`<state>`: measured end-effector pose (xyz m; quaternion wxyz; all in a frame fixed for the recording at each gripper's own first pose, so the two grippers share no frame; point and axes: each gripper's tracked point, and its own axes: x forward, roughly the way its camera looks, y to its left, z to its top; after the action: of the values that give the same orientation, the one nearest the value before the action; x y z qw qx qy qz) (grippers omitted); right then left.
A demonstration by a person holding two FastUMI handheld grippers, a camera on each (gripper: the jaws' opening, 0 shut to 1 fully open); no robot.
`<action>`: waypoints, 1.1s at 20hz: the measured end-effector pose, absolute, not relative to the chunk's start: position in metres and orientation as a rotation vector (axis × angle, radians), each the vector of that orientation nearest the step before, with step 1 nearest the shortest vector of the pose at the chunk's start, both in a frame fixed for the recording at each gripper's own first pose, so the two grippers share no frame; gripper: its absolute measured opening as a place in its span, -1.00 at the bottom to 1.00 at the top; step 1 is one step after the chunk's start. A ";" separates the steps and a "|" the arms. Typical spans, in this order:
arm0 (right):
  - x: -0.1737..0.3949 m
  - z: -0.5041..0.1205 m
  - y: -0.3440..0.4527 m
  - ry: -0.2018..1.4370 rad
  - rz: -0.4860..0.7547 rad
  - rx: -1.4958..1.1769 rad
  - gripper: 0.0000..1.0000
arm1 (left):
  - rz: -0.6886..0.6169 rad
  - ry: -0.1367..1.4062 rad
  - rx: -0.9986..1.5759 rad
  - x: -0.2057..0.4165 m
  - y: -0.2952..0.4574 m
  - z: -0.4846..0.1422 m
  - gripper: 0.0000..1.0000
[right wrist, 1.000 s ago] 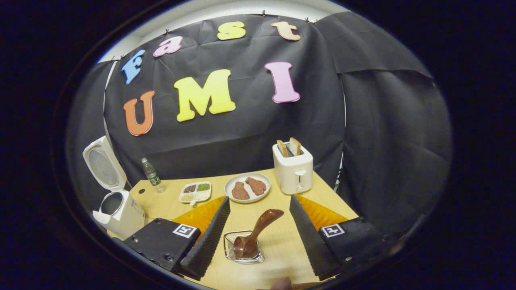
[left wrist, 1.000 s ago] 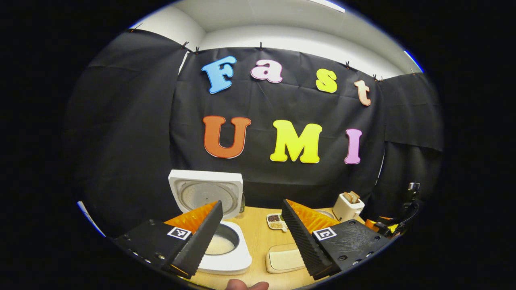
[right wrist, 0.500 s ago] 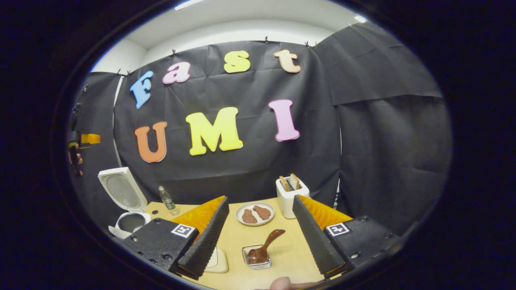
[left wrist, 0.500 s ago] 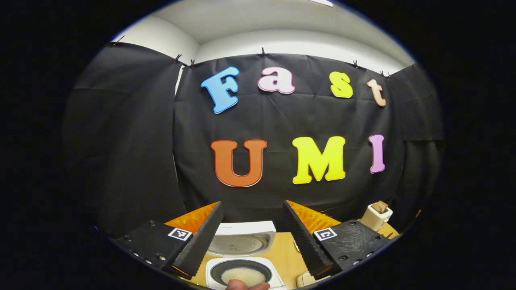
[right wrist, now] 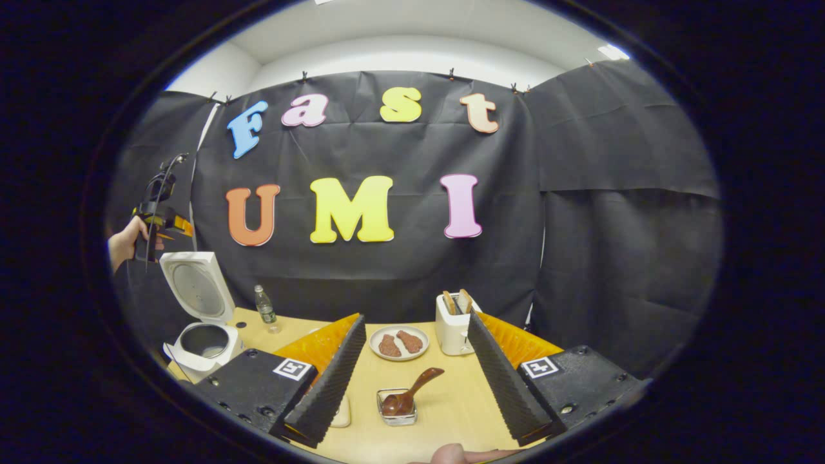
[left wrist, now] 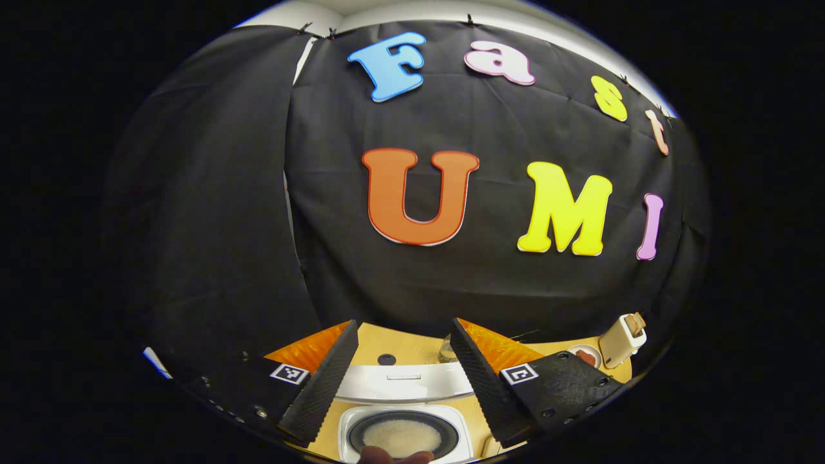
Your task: Close the left gripper, press the button to open the rice cooker; take a wooden spoon from the chopstick holder with the right hand, scoop a spoonful of rice and pour it into the rice cooker, then put the wooden spoon back into the chopstick holder.
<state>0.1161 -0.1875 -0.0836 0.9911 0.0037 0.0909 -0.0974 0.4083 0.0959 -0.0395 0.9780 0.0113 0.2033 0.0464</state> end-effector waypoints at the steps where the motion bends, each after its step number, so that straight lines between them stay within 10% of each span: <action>1: 0.116 -0.084 -0.183 0.187 -0.187 0.005 1.00 | 0.095 0.442 0.027 0.410 0.098 -0.046 0.86; 22: 0.125 -0.092 -0.117 0.216 -0.022 0.074 1.00 | 0.079 0.669 0.009 0.262 0.073 -0.145 0.92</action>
<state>0.1254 -0.1173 -0.0917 0.9934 0.0370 0.1080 -0.0109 0.2620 0.0731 -0.1451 0.9437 0.0045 0.3284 0.0389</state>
